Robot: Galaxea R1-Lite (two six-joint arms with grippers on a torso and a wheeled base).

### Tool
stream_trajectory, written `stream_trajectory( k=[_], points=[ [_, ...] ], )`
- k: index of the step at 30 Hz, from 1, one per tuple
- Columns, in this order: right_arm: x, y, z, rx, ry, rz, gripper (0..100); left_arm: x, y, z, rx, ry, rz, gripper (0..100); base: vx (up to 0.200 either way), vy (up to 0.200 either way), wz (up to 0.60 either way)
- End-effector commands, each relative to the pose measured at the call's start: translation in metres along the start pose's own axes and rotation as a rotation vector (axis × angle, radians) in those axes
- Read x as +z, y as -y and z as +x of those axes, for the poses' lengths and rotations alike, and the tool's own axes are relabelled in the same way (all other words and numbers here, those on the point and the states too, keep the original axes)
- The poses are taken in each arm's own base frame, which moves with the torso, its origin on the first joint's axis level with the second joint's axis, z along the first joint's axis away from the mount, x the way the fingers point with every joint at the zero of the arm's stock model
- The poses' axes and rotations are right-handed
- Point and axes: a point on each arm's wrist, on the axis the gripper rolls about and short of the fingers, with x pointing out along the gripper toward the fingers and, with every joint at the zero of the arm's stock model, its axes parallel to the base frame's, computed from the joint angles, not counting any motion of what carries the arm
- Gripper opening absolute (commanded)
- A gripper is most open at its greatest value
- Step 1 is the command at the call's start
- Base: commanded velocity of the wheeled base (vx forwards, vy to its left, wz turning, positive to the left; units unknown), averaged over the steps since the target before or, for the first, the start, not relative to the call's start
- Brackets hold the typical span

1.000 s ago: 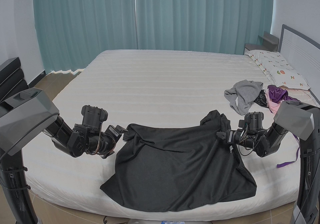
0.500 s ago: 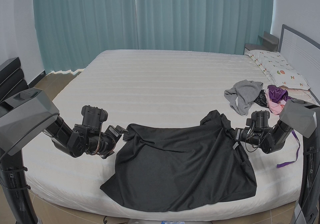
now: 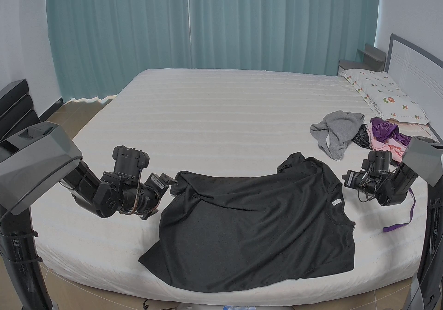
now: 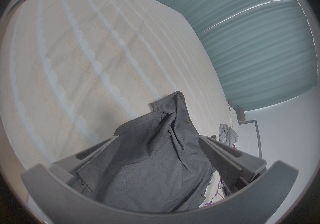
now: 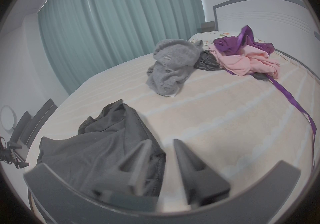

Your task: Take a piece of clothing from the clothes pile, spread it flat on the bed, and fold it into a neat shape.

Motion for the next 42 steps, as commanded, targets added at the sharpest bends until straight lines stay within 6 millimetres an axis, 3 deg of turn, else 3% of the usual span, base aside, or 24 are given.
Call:
stream_trajectory(
  k=[1,7,11,16,20,26,38,39,42],
  points=[
    [-0.002,0.008,0.0,0.003,-0.012,0.059,100,0.0,-0.001,0.0,0.001,0.001,-0.001,100,0.0,0.0,0.0],
    [0.013,-0.005,-0.019,0.095,-0.003,0.183,100,0.0,0.0,0.001,0.001,0.0,0.0,100,0.0,0.0,0.0],
    [0.018,-0.02,-0.037,0.128,-0.007,0.277,100,0.001,0.002,0.012,-0.003,0.005,0.011,100,0.0,0.0,0.0],
    [0.014,-0.032,-0.051,0.15,-0.022,0.348,100,0.0,0.008,0.031,0.007,0.049,0.026,100,0.0,0.0,0.0],
    [0.0,-0.039,-0.066,0.183,-0.014,0.416,100,0.009,0.021,0.053,-0.019,0.074,0.051,100,0.0,0.0,0.0],
    [-0.017,-0.039,-0.071,0.209,0.0,0.482,100,0.012,0.012,0.084,0.028,0.104,0.194,100,0.0,0.0,0.0],
    [-0.021,-0.039,-0.076,0.223,0.006,0.572,100,0.026,0.0,0.108,0.043,0.124,0.291,100,0.0,0.0,0.0],
    [-0.021,-0.039,-0.076,0.223,0.006,0.572,100,0.027,0.002,0.108,0.037,0.126,0.291,0,0.0,0.0,0.0],
    [-0.02,-0.038,-0.076,0.222,0.008,0.574,100,0.025,0.004,0.109,0.032,0.124,0.297,0,0.0,0.0,0.0]
  ],
)
